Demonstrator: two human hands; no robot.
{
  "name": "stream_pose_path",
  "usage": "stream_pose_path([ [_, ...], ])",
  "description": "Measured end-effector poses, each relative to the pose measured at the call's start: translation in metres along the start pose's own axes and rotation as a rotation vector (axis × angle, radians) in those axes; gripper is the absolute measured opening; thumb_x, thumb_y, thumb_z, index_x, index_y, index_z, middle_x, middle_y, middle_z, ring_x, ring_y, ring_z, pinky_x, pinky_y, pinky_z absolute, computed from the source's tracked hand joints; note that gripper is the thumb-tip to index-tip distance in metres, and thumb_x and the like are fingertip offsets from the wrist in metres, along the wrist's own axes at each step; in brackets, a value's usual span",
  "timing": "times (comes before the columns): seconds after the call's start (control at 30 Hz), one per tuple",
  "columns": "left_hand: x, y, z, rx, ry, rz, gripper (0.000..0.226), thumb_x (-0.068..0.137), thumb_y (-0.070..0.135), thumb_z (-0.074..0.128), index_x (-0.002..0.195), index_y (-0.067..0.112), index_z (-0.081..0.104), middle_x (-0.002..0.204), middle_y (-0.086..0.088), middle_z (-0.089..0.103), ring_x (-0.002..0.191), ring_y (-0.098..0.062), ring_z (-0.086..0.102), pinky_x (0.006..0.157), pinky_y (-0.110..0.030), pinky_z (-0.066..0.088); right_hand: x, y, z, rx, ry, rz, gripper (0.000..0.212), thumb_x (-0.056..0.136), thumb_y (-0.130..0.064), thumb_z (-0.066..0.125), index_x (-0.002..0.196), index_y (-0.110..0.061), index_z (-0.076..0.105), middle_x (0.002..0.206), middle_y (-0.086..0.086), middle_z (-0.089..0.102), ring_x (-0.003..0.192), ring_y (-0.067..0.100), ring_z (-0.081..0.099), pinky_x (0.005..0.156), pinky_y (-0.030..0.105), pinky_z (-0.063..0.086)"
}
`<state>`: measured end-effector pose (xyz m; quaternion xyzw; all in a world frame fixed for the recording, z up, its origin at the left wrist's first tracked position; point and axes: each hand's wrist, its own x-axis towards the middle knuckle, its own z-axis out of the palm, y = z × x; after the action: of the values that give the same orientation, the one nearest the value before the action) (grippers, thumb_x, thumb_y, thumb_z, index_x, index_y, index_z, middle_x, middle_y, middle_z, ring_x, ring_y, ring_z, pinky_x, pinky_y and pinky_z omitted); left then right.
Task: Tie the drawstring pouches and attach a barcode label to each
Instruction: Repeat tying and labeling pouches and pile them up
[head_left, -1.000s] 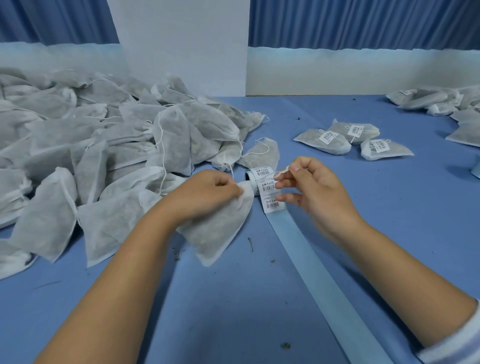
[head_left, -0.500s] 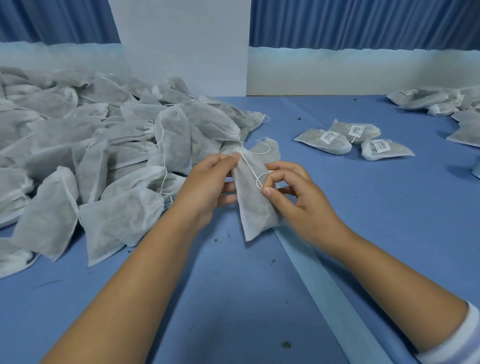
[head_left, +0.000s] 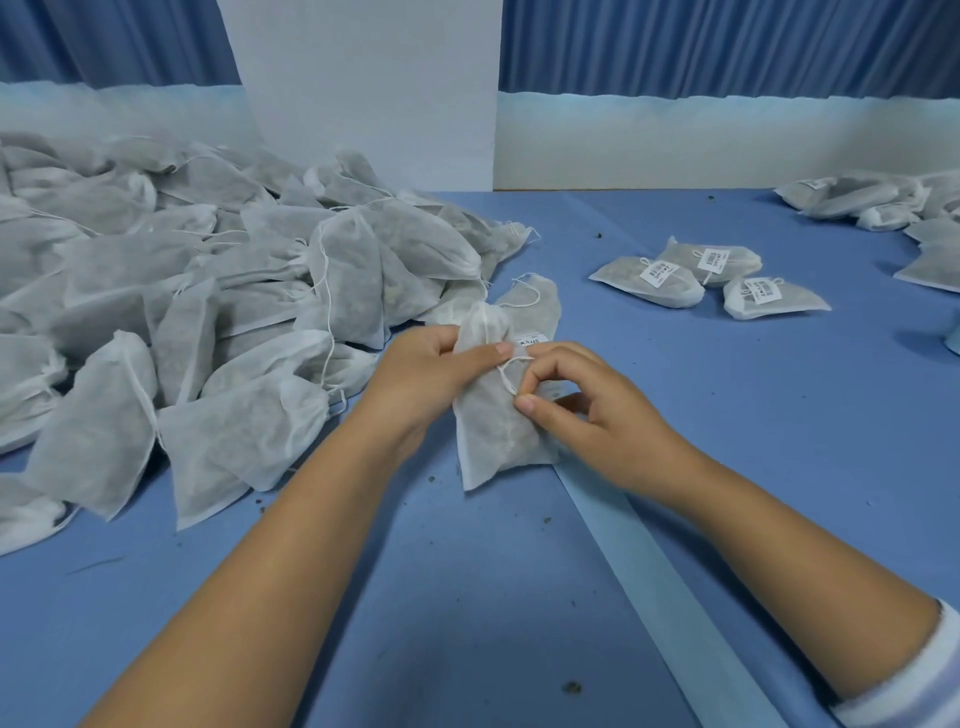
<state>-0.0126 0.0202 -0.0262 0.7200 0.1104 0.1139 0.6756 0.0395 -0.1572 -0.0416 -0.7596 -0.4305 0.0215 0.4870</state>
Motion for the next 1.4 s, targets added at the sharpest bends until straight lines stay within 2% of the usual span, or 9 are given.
stream_pose_path([
  [0.1,0.004,0.001,-0.01,0.041,0.046,-0.062,0.011,0.084,0.023,0.077,0.083,0.012,0.077,0.087,-0.01,0.076,0.078,-0.018,0.07,0.077,-0.035,0.056,0.003,0.008,-0.009,-0.138,0.059,0.039,0.007,0.095,-0.015,0.059,0.094,-0.021,0.062,0.105,-0.006,0.059,0.099,0.003,0.056,0.076,0.02,0.046],
  [0.13,0.005,0.001,-0.014,0.063,0.073,-0.065,0.019,0.085,0.025,0.076,0.09,0.006,0.075,0.092,-0.013,0.076,0.08,-0.02,0.069,0.079,-0.037,0.055,0.004,0.011,-0.014,-0.225,0.052,0.053,0.008,0.096,-0.015,0.058,0.096,-0.022,0.062,0.103,-0.006,0.06,0.096,0.002,0.056,0.075,0.019,0.044],
  [0.23,0.01,-0.001,-0.023,0.105,0.116,-0.033,0.018,0.092,0.028,0.069,0.092,0.011,0.072,0.086,-0.005,0.075,0.078,-0.017,0.069,0.074,-0.031,0.053,0.005,0.02,-0.02,-0.424,-0.087,0.088,0.014,0.094,-0.017,0.062,0.106,-0.019,0.067,0.106,-0.003,0.059,0.094,0.008,0.055,0.081,0.02,0.042],
  [0.33,0.012,-0.002,-0.025,0.046,0.05,-0.082,0.012,0.094,0.03,0.065,0.095,0.021,0.072,0.082,0.005,0.076,0.075,-0.01,0.072,0.062,-0.021,0.054,0.004,0.022,-0.018,-0.553,-0.231,0.113,0.028,0.094,-0.022,0.063,0.121,-0.018,0.065,0.109,0.0,0.058,0.101,0.016,0.052,0.091,0.024,0.039],
  [0.63,0.01,-0.017,-0.004,0.061,-0.098,-0.189,0.015,0.097,0.025,0.059,0.102,0.024,0.073,0.099,-0.001,0.077,0.099,-0.021,0.072,0.097,-0.041,0.053,0.003,0.019,-0.016,-0.623,-0.354,0.147,0.028,0.097,-0.025,0.054,0.121,-0.012,0.064,0.098,0.006,0.051,0.099,0.023,0.048,0.091,0.035,0.04],
  [0.93,0.01,-0.016,-0.004,0.038,-0.107,-0.218,0.016,0.097,0.024,0.058,0.104,0.021,0.073,0.102,-0.005,0.077,0.103,-0.024,0.071,0.103,-0.047,0.049,0.001,0.019,-0.016,-0.573,-0.263,0.144,0.032,0.093,-0.03,0.062,0.125,-0.027,0.065,0.098,-0.005,0.045,0.097,0.012,0.041,0.087,0.027,0.039],
  [1.1,0.008,-0.016,-0.006,0.061,-0.151,-0.224,0.017,0.096,0.024,0.06,0.103,0.017,0.073,0.099,-0.005,0.077,0.1,-0.023,0.072,0.093,-0.037,0.053,0.001,0.016,-0.017,-0.451,-0.308,0.132,0.021,0.095,-0.028,0.06,0.112,-0.026,0.074,0.098,0.0,0.053,0.089,0.01,0.052,0.08,0.022,0.04],
  [1.23,0.01,-0.016,-0.011,0.107,-0.154,-0.239,0.018,0.095,0.025,0.062,0.085,0.02,0.076,0.086,0.001,0.078,0.08,-0.012,0.074,0.076,-0.028,0.054,0.004,0.018,-0.02,-0.501,-0.285,0.139,0.031,0.091,-0.027,0.068,0.122,-0.027,0.068,0.097,0.0,0.056,0.074,0.003,0.049,0.079,0.023,0.042],
  [1.4,0.008,-0.013,-0.014,0.088,-0.156,-0.263,0.029,0.094,0.026,0.063,0.068,0.025,0.077,0.078,0.004,0.076,0.068,-0.006,0.071,0.059,-0.018,0.053,0.005,0.018,-0.019,-0.559,-0.33,0.142,0.025,0.093,-0.028,0.064,0.116,-0.02,0.072,0.097,0.005,0.055,0.082,0.015,0.052,0.08,0.029,0.042],
])
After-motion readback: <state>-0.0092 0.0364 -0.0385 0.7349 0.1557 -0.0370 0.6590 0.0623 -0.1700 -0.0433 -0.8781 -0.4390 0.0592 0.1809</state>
